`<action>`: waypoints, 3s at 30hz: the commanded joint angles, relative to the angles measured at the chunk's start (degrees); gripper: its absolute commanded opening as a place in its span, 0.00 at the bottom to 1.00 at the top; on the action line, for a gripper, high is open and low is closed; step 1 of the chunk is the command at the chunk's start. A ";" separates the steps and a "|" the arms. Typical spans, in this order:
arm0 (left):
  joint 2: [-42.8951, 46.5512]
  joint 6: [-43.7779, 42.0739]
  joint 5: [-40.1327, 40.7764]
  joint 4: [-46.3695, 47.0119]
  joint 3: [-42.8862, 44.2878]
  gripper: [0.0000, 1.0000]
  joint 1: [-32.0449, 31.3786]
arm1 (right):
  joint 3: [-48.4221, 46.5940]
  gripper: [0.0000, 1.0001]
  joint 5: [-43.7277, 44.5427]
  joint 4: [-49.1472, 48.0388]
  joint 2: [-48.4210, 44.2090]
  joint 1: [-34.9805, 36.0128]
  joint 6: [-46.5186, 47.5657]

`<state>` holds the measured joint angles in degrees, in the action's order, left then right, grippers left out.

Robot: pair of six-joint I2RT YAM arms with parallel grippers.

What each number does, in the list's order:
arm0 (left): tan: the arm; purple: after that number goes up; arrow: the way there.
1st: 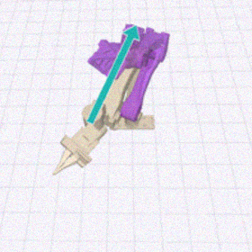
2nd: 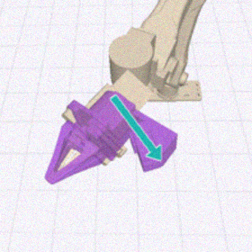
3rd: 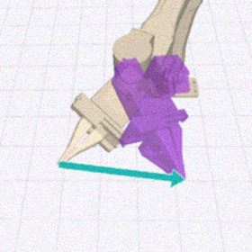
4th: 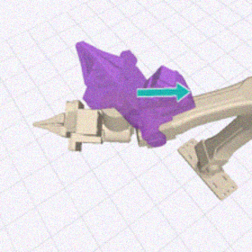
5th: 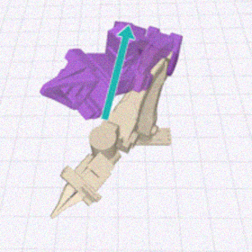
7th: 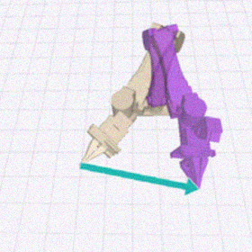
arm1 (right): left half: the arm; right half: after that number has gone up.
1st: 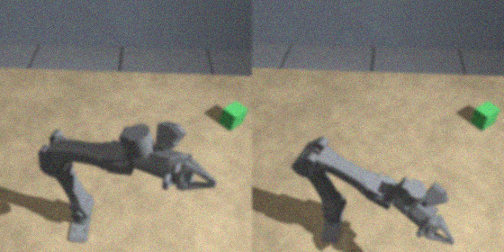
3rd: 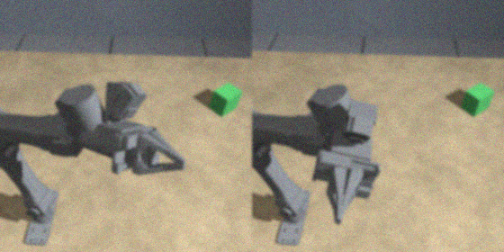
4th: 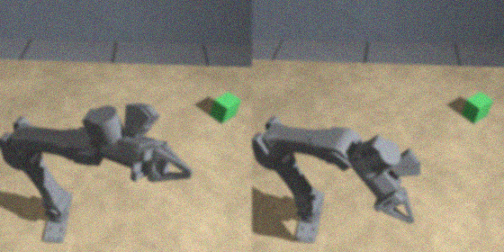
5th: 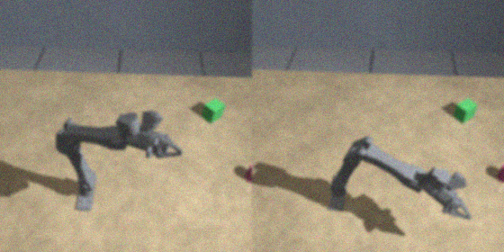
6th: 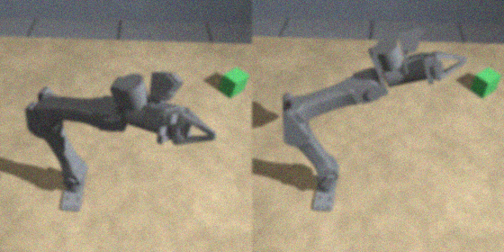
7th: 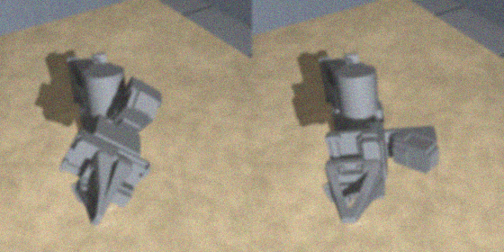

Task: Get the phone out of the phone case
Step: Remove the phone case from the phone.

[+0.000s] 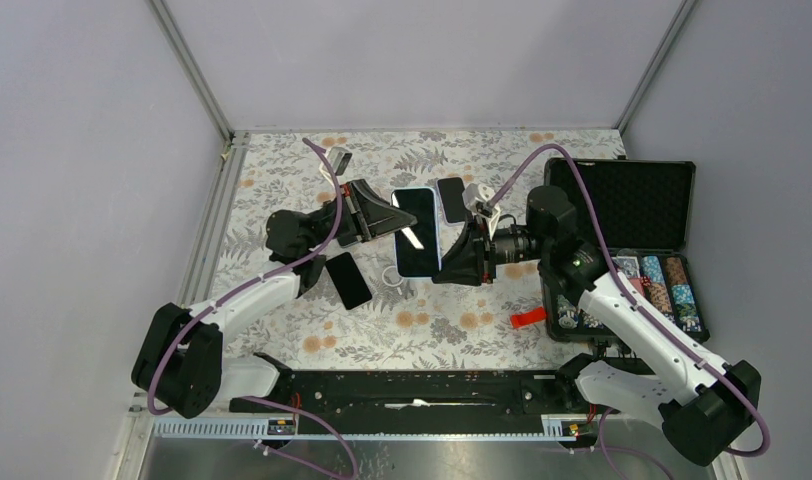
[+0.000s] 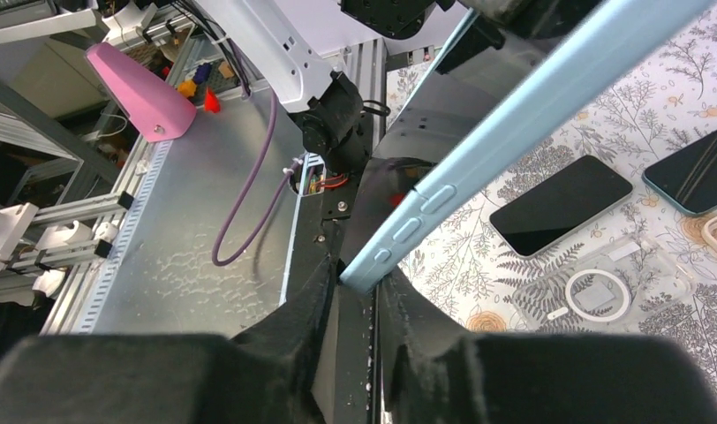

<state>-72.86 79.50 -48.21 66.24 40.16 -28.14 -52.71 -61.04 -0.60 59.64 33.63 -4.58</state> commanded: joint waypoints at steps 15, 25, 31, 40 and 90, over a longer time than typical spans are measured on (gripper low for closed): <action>-3.42 7.34 -0.04 11.53 1.43 0.00 -1.44 | -6.04 0.00 -1.83 9.55 1.64 -0.03 15.07; -4.75 8.74 -1.01 12.60 2.62 0.00 -2.43 | -9.17 0.00 5.67 20.12 4.25 0.11 24.30; -4.92 9.00 -1.18 12.77 2.99 0.00 -2.62 | -8.46 0.00 9.81 19.25 3.45 0.10 25.05; -4.92 9.35 -1.61 12.86 3.76 0.00 -2.71 | -7.85 0.00 15.01 20.85 1.84 0.46 28.21; 5.54 13.61 50.93 12.58 -13.82 0.00 -8.31 | 20.59 0.55 47.47 -66.08 5.37 15.62 -22.19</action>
<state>-70.72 90.08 -2.26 72.03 25.96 -35.83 -30.00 -18.26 -59.92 64.29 48.01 -27.14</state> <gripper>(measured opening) 0.143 0.618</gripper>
